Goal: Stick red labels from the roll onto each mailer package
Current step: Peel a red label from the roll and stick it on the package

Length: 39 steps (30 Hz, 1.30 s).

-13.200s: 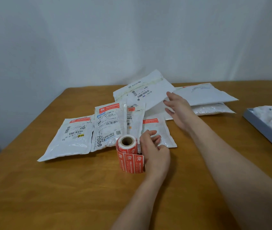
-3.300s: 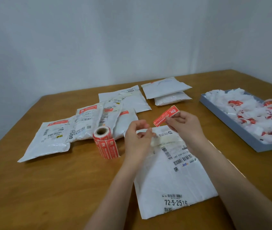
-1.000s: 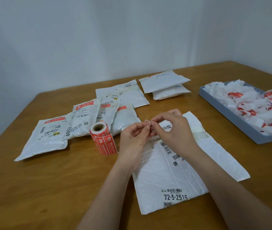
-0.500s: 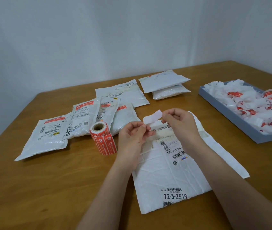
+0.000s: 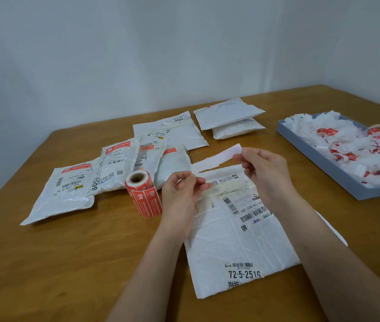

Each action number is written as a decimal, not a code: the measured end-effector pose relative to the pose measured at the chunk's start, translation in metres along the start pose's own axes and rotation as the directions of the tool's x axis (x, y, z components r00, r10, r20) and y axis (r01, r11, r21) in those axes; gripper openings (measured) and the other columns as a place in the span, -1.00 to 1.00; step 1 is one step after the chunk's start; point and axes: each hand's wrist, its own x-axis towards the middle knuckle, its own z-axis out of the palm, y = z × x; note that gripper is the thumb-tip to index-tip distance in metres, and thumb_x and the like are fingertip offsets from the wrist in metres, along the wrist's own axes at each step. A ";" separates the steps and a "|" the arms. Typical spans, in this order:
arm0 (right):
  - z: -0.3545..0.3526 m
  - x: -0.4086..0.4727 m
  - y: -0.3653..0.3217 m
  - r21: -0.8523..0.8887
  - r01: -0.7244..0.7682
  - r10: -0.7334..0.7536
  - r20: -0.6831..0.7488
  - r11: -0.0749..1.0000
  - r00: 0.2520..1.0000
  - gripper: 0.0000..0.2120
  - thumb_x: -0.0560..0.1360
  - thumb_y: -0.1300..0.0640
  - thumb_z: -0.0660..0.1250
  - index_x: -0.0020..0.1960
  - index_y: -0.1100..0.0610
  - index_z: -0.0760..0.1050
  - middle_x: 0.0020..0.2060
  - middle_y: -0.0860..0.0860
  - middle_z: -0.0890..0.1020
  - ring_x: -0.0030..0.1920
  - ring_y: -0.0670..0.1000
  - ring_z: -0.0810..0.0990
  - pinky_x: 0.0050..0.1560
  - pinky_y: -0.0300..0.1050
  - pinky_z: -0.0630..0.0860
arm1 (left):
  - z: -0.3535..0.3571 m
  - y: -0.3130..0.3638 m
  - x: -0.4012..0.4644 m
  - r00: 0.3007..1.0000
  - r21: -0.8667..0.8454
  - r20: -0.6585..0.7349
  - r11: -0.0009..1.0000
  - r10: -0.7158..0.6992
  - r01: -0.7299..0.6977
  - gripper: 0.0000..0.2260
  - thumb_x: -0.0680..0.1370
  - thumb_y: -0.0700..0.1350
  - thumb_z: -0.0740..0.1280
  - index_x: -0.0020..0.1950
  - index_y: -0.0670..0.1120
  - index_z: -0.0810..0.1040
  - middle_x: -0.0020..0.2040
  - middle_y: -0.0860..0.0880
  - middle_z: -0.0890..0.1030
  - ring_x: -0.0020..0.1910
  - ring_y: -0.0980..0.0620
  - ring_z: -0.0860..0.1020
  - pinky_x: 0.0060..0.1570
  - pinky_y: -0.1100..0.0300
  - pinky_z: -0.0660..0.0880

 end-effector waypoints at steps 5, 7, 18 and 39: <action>0.001 -0.003 -0.003 0.077 0.024 -0.029 0.062 0.997 0.998 -0.88 0.54 0.29 0.31 -0.11 0.19 0.60 -0.22 0.04 0.69 -0.23 -0.11 0.52 -0.08 -0.21 0.47 | 0.000 -0.001 0.000 1.000 -0.011 0.000 1.000 0.009 -0.009 -0.95 0.61 -0.29 0.24 0.00 -0.18 0.47 -0.26 -0.11 0.64 -0.19 -0.05 0.66 -0.21 0.28 0.59; 0.001 -0.004 -0.003 0.077 0.047 -0.054 0.091 0.996 0.994 -0.86 0.54 0.31 0.28 -0.12 0.20 0.60 -0.24 0.04 0.68 -0.25 -0.11 0.53 -0.08 -0.20 0.47 | 0.000 -0.002 0.000 1.000 -0.013 0.002 1.000 0.021 -0.021 -0.95 0.61 -0.29 0.24 -0.01 -0.17 0.47 -0.25 -0.11 0.64 -0.18 -0.07 0.66 -0.20 0.27 0.59; 0.001 -0.003 0.002 0.016 0.151 -0.150 0.250 0.988 0.957 -0.87 0.54 0.28 0.31 -0.16 0.20 0.60 -0.24 0.07 0.69 -0.23 -0.11 0.57 -0.06 -0.19 0.45 | 0.001 0.001 -0.001 0.997 -0.061 0.075 0.998 -0.017 0.022 -0.91 0.58 -0.21 0.32 0.01 -0.22 0.47 -0.21 -0.16 0.62 -0.17 -0.08 0.66 -0.19 0.27 0.59; 0.005 -0.006 0.013 -0.280 0.381 -0.217 0.476 0.881 0.852 -0.80 0.42 0.35 0.45 0.00 0.16 0.57 -0.13 0.08 0.68 -0.15 -0.05 0.60 -0.09 -0.12 0.54 | 0.000 -0.004 -0.001 0.982 -0.081 0.187 0.997 0.029 -0.014 -0.98 0.52 -0.33 0.33 -0.11 -0.28 0.53 -0.24 -0.19 0.63 -0.32 -0.02 0.62 -0.28 0.24 0.58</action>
